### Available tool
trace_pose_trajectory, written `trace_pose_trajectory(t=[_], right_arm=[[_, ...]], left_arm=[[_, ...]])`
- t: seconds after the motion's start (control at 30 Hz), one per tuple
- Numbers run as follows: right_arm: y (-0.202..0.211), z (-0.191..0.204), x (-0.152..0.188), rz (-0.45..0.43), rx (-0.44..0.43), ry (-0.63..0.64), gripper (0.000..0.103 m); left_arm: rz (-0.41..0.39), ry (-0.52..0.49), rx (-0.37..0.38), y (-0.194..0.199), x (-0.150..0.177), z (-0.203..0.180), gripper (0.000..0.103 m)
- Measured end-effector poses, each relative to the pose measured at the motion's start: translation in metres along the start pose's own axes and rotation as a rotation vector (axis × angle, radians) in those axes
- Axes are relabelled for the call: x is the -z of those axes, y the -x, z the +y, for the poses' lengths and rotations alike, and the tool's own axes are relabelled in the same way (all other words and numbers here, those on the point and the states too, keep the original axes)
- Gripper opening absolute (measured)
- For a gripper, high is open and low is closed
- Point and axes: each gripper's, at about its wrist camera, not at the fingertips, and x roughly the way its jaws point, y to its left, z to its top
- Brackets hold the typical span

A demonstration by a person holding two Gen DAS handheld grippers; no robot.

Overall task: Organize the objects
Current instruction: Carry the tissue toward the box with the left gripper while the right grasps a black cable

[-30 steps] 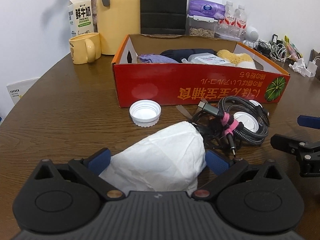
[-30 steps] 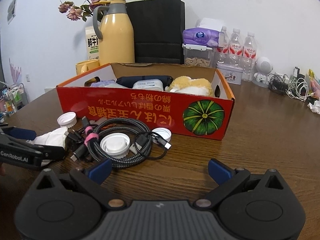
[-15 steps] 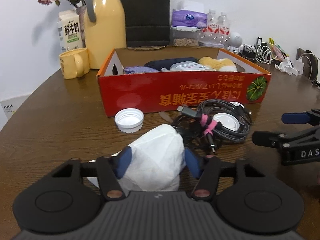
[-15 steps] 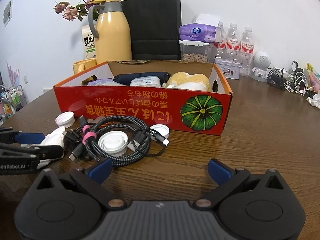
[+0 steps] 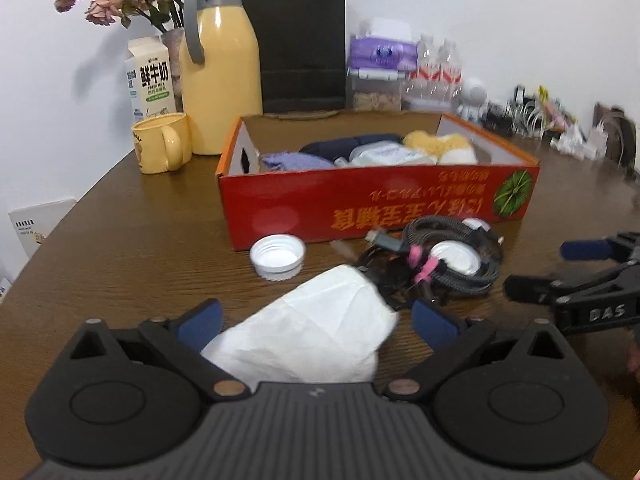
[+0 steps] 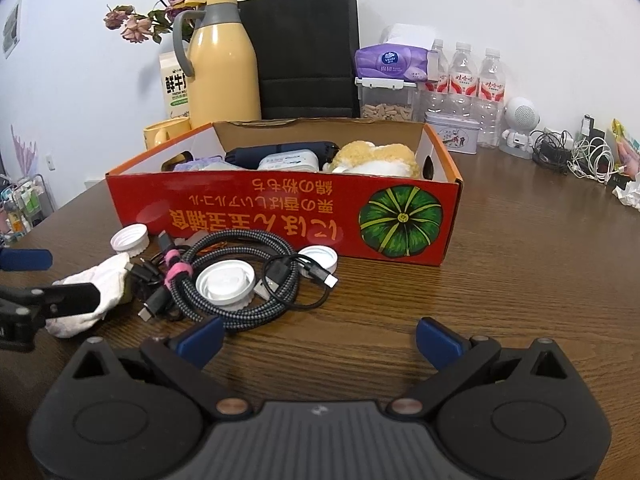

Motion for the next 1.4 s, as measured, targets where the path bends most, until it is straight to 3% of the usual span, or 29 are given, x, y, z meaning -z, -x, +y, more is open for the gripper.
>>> trace_pose_trajectory(t=[0.17,0.3,0.37,0.57,0.67,0.77,1.07,1.4], right_arm=[[0.0,-0.002,0.0,-0.002,-0.006,-0.007,0.103],[0.0,-0.003,0.0,-0.001,-0.009,-0.016,0.103],[-0.001,-0.004,0.0,0.001,-0.012,-0.018,0.103],[-0.002,-0.004,0.0,0.005,-0.013,-0.021,0.103],[-0.002,-0.005,0.0,0.007,-0.013,-0.024,0.103],[-0.002,-0.005,0.0,0.008,-0.013,-0.024,0.103],[-0.002,-0.005,0.001,0.008,-0.013,-0.023,0.103],[0.002,0.0,-0.007,-0.033,-0.025,0.002,0.103]], left_arm=[[0.153,-0.092,0.038,-0.025,-0.003,0.007,0.103],[0.142,-0.115,0.09,-0.029,-0.003,0.012,0.103],[0.152,-0.075,0.112,-0.035,-0.004,0.02,0.103],[0.139,-0.047,0.105,-0.034,-0.003,0.025,0.103],[0.122,-0.045,0.1,-0.027,0.0,0.025,0.09],[0.111,-0.023,0.089,-0.022,0.002,0.029,0.088],[0.058,0.038,0.036,-0.003,0.001,0.04,0.087],[-0.05,0.069,0.025,0.004,-0.03,0.02,0.088]])
